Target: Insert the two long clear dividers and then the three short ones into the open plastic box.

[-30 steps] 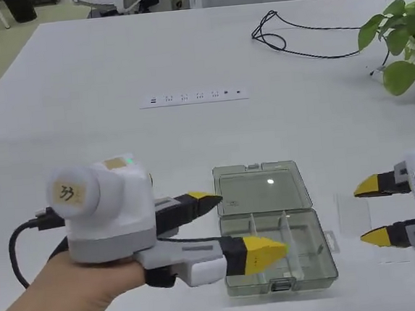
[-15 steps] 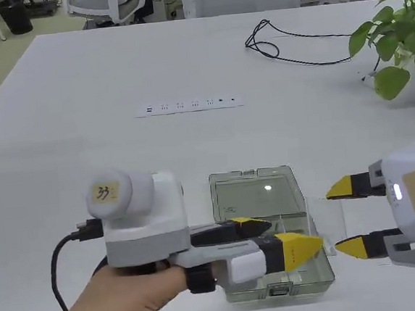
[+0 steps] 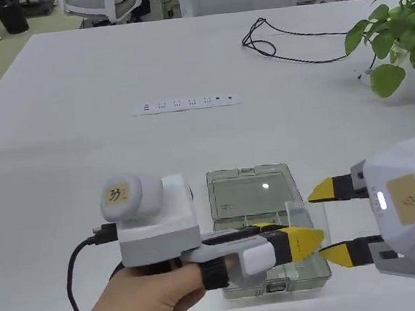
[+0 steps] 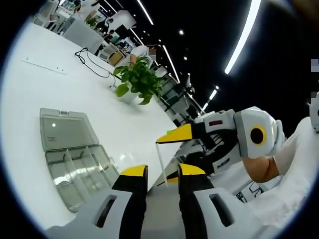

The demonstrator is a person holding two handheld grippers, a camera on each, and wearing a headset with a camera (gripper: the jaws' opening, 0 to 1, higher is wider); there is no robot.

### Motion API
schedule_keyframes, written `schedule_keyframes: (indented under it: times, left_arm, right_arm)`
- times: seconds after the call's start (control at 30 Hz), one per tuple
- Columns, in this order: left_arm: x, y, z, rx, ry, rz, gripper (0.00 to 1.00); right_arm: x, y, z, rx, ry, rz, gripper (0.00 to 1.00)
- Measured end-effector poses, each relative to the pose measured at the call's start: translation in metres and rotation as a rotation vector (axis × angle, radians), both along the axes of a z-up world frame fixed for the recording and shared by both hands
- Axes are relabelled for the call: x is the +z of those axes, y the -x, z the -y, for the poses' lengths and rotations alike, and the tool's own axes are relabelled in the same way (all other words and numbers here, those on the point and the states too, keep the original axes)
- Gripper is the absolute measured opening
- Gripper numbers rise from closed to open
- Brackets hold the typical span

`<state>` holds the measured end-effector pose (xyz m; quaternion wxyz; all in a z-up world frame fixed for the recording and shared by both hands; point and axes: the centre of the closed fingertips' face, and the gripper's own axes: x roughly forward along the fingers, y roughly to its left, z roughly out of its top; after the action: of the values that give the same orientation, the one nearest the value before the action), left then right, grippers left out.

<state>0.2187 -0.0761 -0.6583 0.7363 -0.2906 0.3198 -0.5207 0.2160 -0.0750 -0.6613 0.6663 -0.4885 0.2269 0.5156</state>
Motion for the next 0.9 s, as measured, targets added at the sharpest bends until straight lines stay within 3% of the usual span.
schedule_keyframes:
  times: [0.17,0.33,0.9]
  left_arm:
    - [0.0006,0.0016,0.0005,0.000,0.010,-0.007,0.05]
    - [0.0004,0.0019,-0.0001,0.001,0.017,-0.013,0.00]
    - [0.0007,0.0015,-0.0016,0.023,0.047,-0.046,0.00]
  right_arm:
    - [0.0010,0.0014,-0.0008,0.009,0.008,0.003,0.32]
    - [0.0019,0.0009,-0.0011,0.014,0.015,0.005,0.32]
    - [0.0031,0.0004,-0.0028,0.026,0.019,0.015,0.33]
